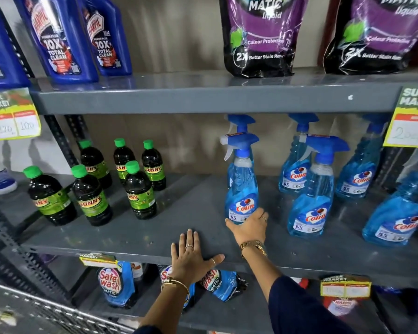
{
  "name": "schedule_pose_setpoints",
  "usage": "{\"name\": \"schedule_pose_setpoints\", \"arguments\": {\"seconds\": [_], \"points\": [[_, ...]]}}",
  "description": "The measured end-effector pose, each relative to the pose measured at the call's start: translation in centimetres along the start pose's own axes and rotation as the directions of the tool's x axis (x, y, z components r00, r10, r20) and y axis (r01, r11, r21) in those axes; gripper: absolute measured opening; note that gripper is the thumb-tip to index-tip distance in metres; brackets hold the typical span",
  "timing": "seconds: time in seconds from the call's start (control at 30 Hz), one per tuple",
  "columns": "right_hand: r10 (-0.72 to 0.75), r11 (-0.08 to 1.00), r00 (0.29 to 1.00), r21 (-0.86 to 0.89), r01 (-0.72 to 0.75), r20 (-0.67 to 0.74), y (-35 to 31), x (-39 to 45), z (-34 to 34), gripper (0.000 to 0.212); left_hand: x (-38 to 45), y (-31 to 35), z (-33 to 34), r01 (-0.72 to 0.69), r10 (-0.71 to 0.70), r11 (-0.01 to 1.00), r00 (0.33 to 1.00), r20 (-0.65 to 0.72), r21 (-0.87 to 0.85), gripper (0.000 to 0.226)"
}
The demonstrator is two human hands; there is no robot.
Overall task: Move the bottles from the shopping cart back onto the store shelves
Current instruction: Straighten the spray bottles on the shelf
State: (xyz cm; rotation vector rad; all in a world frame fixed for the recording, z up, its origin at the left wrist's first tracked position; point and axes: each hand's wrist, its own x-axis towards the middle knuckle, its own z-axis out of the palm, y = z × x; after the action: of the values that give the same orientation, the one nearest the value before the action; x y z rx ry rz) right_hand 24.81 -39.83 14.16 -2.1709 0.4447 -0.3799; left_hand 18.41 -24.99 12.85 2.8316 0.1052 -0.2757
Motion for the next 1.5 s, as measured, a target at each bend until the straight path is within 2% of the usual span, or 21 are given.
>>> {"name": "schedule_pose_setpoints", "arguments": {"seconds": [0.07, 0.17, 0.23, 0.43, 0.7, 0.97, 1.1, 1.2, 1.3, 1.37, 1.43, 1.5], "points": [[0.008, 1.000, 1.000, 0.015, -0.008, -0.004, -0.2, -0.1, 0.1, 0.089, -0.1, 0.1, -0.1, 0.001, -0.001, 1.000, 1.000, -0.001, 0.007, 0.103], [0.021, 0.998, 1.000, 0.067, -0.019, -0.017, -0.9, 0.0, 0.6, 0.114, -0.1, 0.2, -0.3, 0.006, -0.006, 1.000, 1.000, 0.008, 0.006, 0.103], [0.037, 0.997, 0.999, 0.074, -0.034, -0.034, -1.4, 0.1, 0.9, 0.123, -0.1, 0.1, -0.3, 0.004, -0.005, 1.000, 1.000, 0.012, 0.011, 0.103], [0.100, 0.989, 0.994, 0.118, -0.093, -0.054, -1.4, 0.4, 1.8, 0.115, 0.1, 0.1, -0.2, -0.003, 0.003, 1.000, 1.000, 0.012, 0.019, 0.102], [0.060, 0.992, 0.996, 0.118, -0.051, -0.073, -0.8, -0.5, 1.4, 0.111, -0.1, 0.0, -0.1, -0.004, 0.004, 1.000, 1.000, 0.005, 0.009, 0.103], [0.053, 0.987, 0.997, 0.156, -0.044, -0.054, -0.4, -1.5, 1.0, 0.118, -0.1, 0.1, -0.1, -0.001, 0.001, 1.000, 1.000, 0.001, 0.025, 0.102], [-0.065, 0.976, 0.997, 0.208, 0.073, -0.043, 0.2, -2.1, 0.4, 0.125, -0.4, -0.4, -0.3, -0.023, 0.023, 1.000, 1.000, -0.005, 0.005, 0.101], [-0.196, 0.967, 0.973, 0.139, 0.212, -0.119, 0.5, -3.3, 0.0, 0.112, -0.7, -1.0, -0.6, 0.020, -0.021, 0.999, 0.999, -0.045, -0.028, 0.107], [-0.427, 0.904, 0.876, -0.101, 0.415, -0.222, 0.2, -4.2, -0.3, 0.093, -0.9, -1.8, -0.9, 0.080, -0.081, 0.997, 0.994, -0.074, -0.013, 0.111], [-0.563, 0.814, 0.807, -0.290, 0.504, -0.179, -0.6, -4.8, -0.4, 0.078, -0.8, -2.7, -1.1, 0.122, -0.122, 0.992, 0.989, -0.080, -0.002, 0.110], [-0.652, 0.732, 0.750, -0.349, 0.585, -0.110, -1.5, -5.3, -0.2, 0.066, -0.7, -4.1, -1.4, 0.158, -0.158, 0.987, 0.983, -0.089, -0.014, 0.108], [-0.682, 0.698, 0.730, -0.332, 0.634, -0.042, -2.3, -5.3, 0.5, 0.062, -0.7, -5.7, -1.7, 0.185, -0.187, 0.982, 0.977, -0.104, -0.031, 0.107]]}}
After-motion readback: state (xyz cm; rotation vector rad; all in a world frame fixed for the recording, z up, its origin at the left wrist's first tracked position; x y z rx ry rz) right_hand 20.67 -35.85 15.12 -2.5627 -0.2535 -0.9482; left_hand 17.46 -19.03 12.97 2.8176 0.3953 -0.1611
